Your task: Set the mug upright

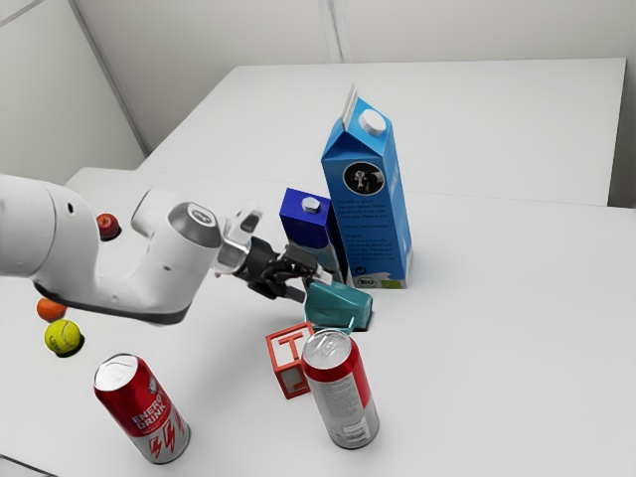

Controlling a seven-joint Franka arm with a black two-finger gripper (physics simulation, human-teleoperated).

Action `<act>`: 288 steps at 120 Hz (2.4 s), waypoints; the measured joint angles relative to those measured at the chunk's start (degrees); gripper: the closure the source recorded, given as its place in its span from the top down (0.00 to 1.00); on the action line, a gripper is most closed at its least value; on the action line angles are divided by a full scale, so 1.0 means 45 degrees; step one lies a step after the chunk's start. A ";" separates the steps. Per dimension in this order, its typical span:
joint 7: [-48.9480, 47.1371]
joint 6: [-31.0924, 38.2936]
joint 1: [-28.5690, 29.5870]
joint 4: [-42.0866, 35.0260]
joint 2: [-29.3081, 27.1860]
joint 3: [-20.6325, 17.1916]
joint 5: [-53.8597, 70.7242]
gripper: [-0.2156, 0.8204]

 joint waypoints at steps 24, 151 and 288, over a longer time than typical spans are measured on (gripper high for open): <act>0.1345 0.0057 0.0001 -0.0044 0.0268 -0.0010 -0.0994 0.77; 0.5861 -0.0761 -0.0003 -0.0217 0.0662 -0.0078 -0.4467 0.37; 0.6893 -0.0466 -0.0404 -0.0196 0.0090 -0.0070 -0.4528 0.03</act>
